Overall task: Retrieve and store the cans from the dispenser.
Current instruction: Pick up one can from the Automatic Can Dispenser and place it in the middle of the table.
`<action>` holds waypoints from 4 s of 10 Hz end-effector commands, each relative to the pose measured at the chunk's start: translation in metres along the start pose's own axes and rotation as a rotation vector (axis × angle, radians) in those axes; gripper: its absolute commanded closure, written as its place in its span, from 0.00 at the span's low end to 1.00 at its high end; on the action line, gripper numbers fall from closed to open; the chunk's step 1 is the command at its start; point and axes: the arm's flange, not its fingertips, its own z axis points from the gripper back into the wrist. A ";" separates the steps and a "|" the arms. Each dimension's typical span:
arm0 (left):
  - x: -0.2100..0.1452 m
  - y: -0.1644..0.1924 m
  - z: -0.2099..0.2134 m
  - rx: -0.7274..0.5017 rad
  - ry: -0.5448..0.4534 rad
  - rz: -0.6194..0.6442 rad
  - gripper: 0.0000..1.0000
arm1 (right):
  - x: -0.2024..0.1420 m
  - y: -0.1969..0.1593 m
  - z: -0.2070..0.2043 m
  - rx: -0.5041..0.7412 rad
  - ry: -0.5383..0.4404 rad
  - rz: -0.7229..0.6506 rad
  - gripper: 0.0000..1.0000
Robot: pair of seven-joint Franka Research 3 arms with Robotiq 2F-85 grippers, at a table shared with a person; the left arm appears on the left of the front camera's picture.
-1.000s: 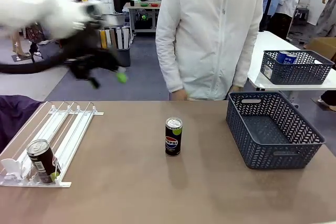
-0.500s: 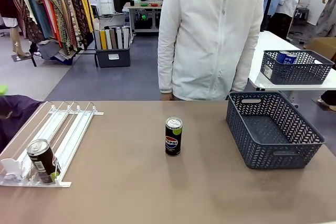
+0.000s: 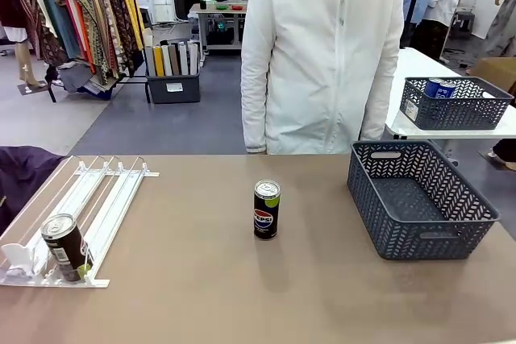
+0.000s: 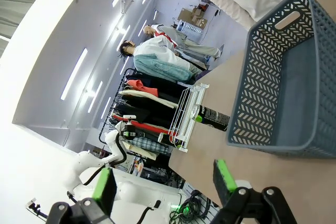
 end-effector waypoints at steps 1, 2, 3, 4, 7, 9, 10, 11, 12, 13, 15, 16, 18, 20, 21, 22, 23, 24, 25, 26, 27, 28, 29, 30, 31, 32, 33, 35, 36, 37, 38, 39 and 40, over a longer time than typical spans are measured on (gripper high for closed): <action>-0.001 -0.019 0.000 0.005 -0.023 -0.014 0.00 | 0.002 0.004 0.000 0.005 0.009 -0.002 0.00; -0.001 -0.019 0.000 0.005 -0.023 -0.014 0.00 | 0.002 0.004 0.000 0.005 0.009 -0.002 0.00; -0.001 -0.019 0.000 0.005 -0.023 -0.014 0.00 | 0.002 0.004 0.000 0.005 0.009 -0.002 0.00; -0.001 -0.019 0.000 0.005 -0.023 -0.014 0.00 | 0.002 0.004 0.000 0.005 0.009 -0.002 0.00; -0.001 -0.019 0.000 0.005 -0.023 -0.014 0.00 | 0.002 0.004 0.000 0.005 0.009 -0.002 0.00; -0.002 -0.016 0.001 0.026 -0.010 -0.020 0.00 | 0.002 0.004 0.000 0.005 0.009 -0.002 0.00; 0.004 -0.036 -0.013 0.250 0.064 0.021 0.00 | 0.002 0.004 0.000 0.005 0.009 -0.002 0.00; 0.015 -0.060 -0.038 0.483 0.178 0.038 0.00 | 0.002 0.004 0.000 0.005 0.009 -0.002 0.00; 0.025 -0.081 -0.063 0.756 0.200 0.142 0.00 | 0.002 0.004 0.000 0.005 0.009 -0.002 0.00; 0.032 -0.099 -0.090 0.951 0.274 0.123 0.00 | 0.002 0.004 0.000 0.005 0.009 -0.002 0.00; 0.041 -0.106 -0.130 1.239 0.185 0.196 0.00 | 0.002 0.004 0.000 0.005 0.009 -0.002 0.00; 0.042 -0.106 -0.144 1.334 0.215 0.139 0.00 | 0.002 0.004 0.000 0.005 0.009 -0.002 0.00; 0.046 -0.102 -0.158 1.327 0.284 0.023 0.00 | 0.002 0.004 0.000 0.005 0.009 -0.002 0.00; 0.042 -0.116 -0.157 1.235 0.155 0.038 0.00 | 0.002 0.004 0.000 0.005 0.009 -0.002 0.00; 0.042 -0.116 -0.157 1.235 0.155 0.038 0.00 | 0.002 0.004 0.000 0.005 0.009 -0.002 0.00; 0.042 -0.116 -0.157 1.235 0.155 0.038 0.00 | 0.002 0.004 0.000 0.005 0.009 -0.002 0.00; 0.044 -0.112 -0.160 1.254 0.196 0.029 0.00 | 0.002 0.004 0.000 0.005 0.009 -0.002 0.00; 0.046 -0.109 -0.167 1.217 0.250 0.011 0.00 | 0.002 0.004 0.000 0.005 0.009 -0.002 0.00; 0.046 -0.100 -0.176 1.250 0.254 0.042 0.00 | 0.002 0.004 0.000 0.005 0.009 -0.002 0.00; 0.044 -0.090 -0.182 1.235 0.273 0.051 0.00 | 0.002 0.004 0.000 0.005 0.009 -0.002 0.00; 0.040 -0.076 -0.188 1.256 0.297 0.082 0.00 | 0.002 0.004 0.000 0.005 0.009 -0.002 0.00; 0.039 -0.065 -0.192 1.257 0.314 0.107 0.00 | 0.002 0.004 0.000 0.005 0.009 -0.002 0.00; 0.037 -0.054 -0.194 1.258 0.330 0.141 0.00 | 0.002 0.004 0.000 0.005 0.009 -0.002 0.00; 0.039 -0.043 -0.196 1.252 0.344 0.159 0.00 | 0.002 0.004 0.000 0.005 0.009 -0.002 0.00; 0.040 -0.030 -0.198 1.241 0.364 0.181 0.00 | 0.002 0.004 0.000 0.005 0.009 -0.002 0.00; 0.040 -0.020 -0.200 1.236 0.387 0.197 0.00 | 0.002 0.004 0.000 0.005 0.009 -0.002 0.00; 0.040 -0.012 -0.203 1.211 0.400 0.210 0.00 | 0.002 0.004 0.000 0.005 0.009 -0.002 0.00; 0.040 -0.005 -0.202 1.196 0.400 0.226 0.00 | 0.002 0.004 0.000 0.005 0.009 -0.002 0.00; 0.041 -0.003 -0.202 1.198 0.390 0.234 0.00 | 0.002 0.004 0.000 0.005 0.009 -0.002 0.00; 0.041 -0.001 -0.200 1.190 0.399 0.245 0.00 | 0.002 0.004 0.000 0.005 0.009 -0.002 0.00; 0.042 0.001 -0.201 1.186 0.400 0.249 0.00 | 0.002 0.004 0.000 0.005 0.009 -0.002 0.00; 0.042 0.001 -0.200 1.180 0.400 0.250 0.00 | 0.002 0.004 0.000 0.005 0.009 -0.002 0.00; 0.043 0.003 -0.201 1.188 0.389 0.254 0.59 | 0.002 0.004 0.000 0.005 0.009 -0.002 0.00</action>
